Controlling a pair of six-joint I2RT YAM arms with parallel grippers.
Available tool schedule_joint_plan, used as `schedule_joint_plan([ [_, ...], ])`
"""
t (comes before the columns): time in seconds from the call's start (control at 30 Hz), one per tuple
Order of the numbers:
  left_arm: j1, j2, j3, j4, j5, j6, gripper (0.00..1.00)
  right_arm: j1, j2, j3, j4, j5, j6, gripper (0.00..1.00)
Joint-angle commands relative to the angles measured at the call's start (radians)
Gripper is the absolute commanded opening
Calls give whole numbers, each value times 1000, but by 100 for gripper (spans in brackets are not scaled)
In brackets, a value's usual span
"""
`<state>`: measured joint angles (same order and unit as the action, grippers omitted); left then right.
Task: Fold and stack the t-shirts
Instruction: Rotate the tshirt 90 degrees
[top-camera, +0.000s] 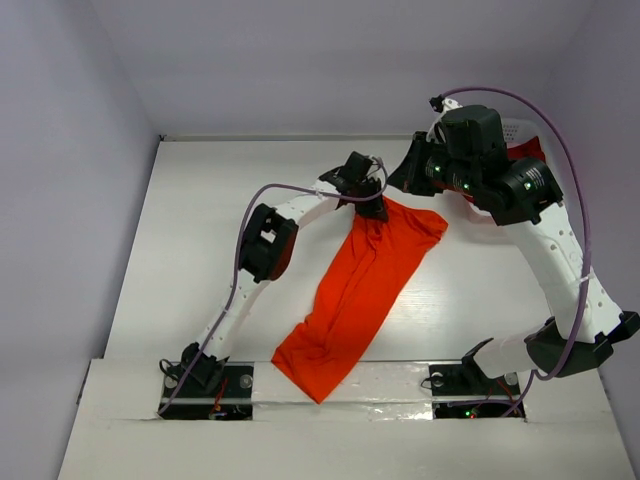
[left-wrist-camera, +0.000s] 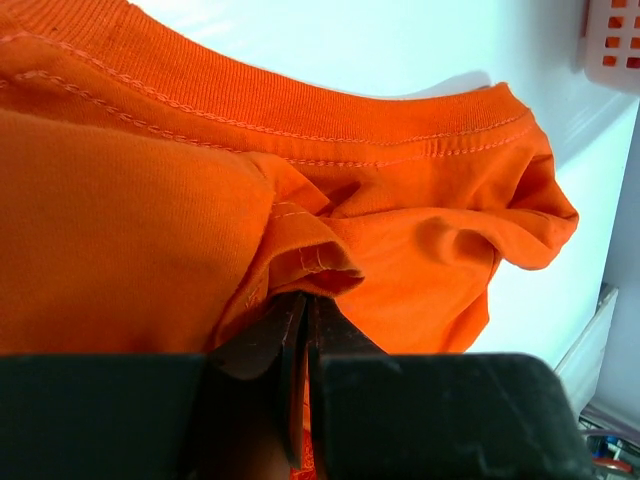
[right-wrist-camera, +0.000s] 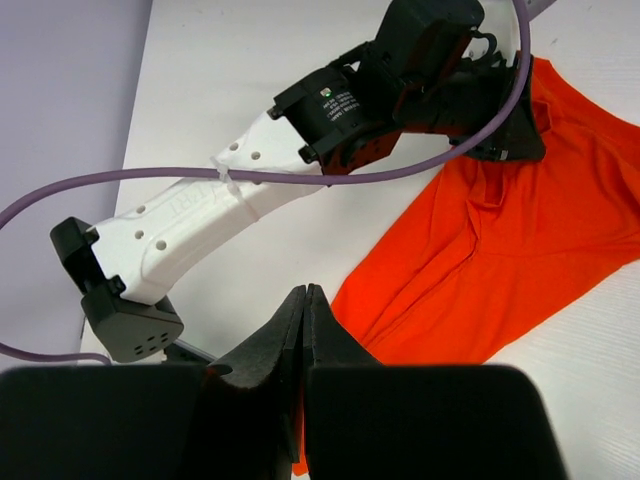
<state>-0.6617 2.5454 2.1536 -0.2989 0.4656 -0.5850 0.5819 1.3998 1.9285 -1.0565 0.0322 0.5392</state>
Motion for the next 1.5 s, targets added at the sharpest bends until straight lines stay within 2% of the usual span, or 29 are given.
schedule_joint_plan([
  [0.0, 20, 29, 35, -31, -50, -1, 0, -5, -30, -8, 9, -6, 11, 0],
  [0.4, 160, 41, -1, -43, -90, -79, 0, -5, -2, -5, 21, -23, 13, 0],
  [0.63, 273, 62, 20, -28, -45, -136, 0, -5, 5, -17, 27, -50, 19, 0],
  [0.97, 405, 55, -34, 18, -1, -185, 0, -5, 7, -66, 59, -71, 36, 0],
  [1.17, 441, 49, -70, 59, 41, -228, 0, -5, 16, -66, 66, -80, 38, 0],
  [1.47, 441, 33, -23, 41, 42, -208, 0, -5, 21, -77, 82, -87, 38, 0],
])
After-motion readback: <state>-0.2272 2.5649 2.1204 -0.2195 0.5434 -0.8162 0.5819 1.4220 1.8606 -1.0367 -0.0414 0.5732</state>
